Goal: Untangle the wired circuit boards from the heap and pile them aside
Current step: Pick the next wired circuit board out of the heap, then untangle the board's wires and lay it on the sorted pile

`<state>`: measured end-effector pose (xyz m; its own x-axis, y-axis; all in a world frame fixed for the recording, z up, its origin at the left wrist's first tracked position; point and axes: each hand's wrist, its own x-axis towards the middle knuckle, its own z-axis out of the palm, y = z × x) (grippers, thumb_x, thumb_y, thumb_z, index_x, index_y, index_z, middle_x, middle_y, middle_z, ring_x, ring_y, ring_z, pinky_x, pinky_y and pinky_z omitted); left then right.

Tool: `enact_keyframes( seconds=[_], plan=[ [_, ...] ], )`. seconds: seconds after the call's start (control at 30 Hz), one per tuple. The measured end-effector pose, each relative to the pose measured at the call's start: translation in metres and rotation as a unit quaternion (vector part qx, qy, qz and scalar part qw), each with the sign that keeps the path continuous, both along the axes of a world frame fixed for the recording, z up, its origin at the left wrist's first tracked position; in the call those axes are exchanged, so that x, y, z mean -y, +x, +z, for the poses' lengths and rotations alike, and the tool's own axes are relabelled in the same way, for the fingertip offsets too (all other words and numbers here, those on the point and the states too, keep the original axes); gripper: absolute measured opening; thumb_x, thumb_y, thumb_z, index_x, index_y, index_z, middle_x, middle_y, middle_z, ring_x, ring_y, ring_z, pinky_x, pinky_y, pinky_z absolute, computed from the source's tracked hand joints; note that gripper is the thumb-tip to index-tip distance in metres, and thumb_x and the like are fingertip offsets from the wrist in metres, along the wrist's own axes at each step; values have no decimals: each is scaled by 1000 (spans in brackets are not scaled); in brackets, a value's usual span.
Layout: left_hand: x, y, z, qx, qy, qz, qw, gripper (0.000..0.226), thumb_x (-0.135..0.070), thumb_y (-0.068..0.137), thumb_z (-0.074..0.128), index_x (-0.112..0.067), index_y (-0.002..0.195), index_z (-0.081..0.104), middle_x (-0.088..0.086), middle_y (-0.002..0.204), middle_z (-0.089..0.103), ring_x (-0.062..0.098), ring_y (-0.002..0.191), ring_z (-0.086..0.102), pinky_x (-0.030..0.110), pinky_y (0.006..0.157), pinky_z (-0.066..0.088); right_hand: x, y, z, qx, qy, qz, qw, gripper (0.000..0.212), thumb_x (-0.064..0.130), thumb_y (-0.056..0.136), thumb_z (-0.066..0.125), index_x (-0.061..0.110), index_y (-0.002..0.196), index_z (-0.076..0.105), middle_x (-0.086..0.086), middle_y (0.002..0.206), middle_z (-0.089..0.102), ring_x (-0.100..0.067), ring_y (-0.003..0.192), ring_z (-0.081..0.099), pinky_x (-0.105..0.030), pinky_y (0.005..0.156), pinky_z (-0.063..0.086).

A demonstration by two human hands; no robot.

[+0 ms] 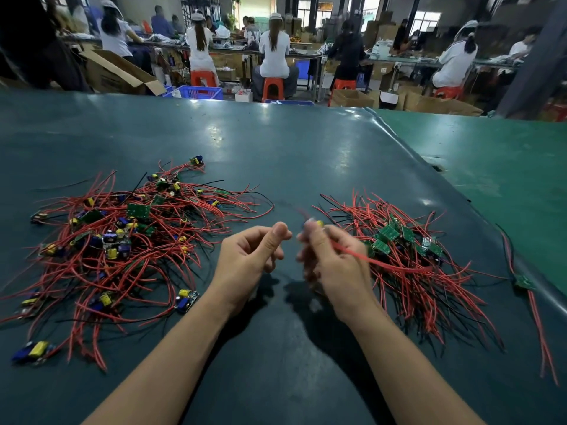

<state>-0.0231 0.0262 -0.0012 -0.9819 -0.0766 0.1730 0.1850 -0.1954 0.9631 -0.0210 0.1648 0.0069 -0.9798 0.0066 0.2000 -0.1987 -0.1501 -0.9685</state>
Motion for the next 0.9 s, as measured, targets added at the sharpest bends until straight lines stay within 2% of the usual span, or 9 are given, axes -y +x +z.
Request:
enact_keyframes(
  seconds=[0.07,0.13,0.23,0.33,0.47,0.57,0.7,0.8,0.9],
  plan=[
    [-1,1,0,-4,-15,4,1000,42,-47,75,65,-6,81,74,1,58,56,11,49,41,22,53,34,-10,-6,7,40,-133,-77,987,31,39,93,60,12,79,64,-2,56,59,-10,36,46,-16,33,32],
    [-1,3,0,-6,-32,14,999,40,-44,79,64,-5,79,74,0,56,56,12,51,43,21,53,35,-21,-10,12,100,-259,-102,955,35,47,84,62,12,82,61,0,56,57,-7,37,45,-15,33,31],
    [-1,4,-2,-38,-105,55,992,31,-35,86,64,-7,76,73,-4,53,57,7,50,48,18,53,37,-24,-12,12,163,-324,-57,930,29,42,86,63,14,85,62,3,58,57,-4,39,44,-14,33,30],
    [2,5,-6,-111,-248,132,953,20,-23,91,69,-11,75,72,-4,57,61,9,54,54,22,54,44,-16,-11,9,151,-263,-36,952,21,33,94,59,13,89,62,2,57,58,-7,38,44,-15,33,29],
    [15,2,-7,-203,-458,270,822,13,-23,86,64,-13,82,71,-3,75,64,22,73,53,37,71,45,-6,-6,3,123,-114,-17,986,10,20,95,62,10,92,61,-1,58,59,-10,37,44,-16,34,30],
    [31,-5,-7,-88,-552,370,742,21,-27,85,66,-15,102,70,9,99,64,33,96,53,43,82,39,0,-3,-2,121,-38,9,992,11,18,94,63,9,90,62,0,58,60,-11,39,45,-17,36,31],
    [45,-7,-8,112,-617,361,690,40,-30,85,64,-10,120,60,21,123,54,40,113,47,47,93,34,0,-4,-2,124,-45,17,991,12,17,94,63,5,94,62,-1,58,60,-12,39,44,-18,36,31],
    [47,-9,-9,150,-674,341,638,32,-31,90,59,-12,117,62,18,122,57,37,112,48,44,92,36,-3,-4,-2,126,-50,26,990,10,16,93,64,7,92,62,-2,59,60,-12,39,44,-18,37,31],
    [50,-10,-6,147,-667,349,642,28,-25,89,62,-13,114,62,16,116,60,37,109,51,44,90,36,-2,-3,-3,126,-38,47,990,6,14,93,64,9,89,63,-2,60,61,-12,39,45,-18,37,31]
  ],
)
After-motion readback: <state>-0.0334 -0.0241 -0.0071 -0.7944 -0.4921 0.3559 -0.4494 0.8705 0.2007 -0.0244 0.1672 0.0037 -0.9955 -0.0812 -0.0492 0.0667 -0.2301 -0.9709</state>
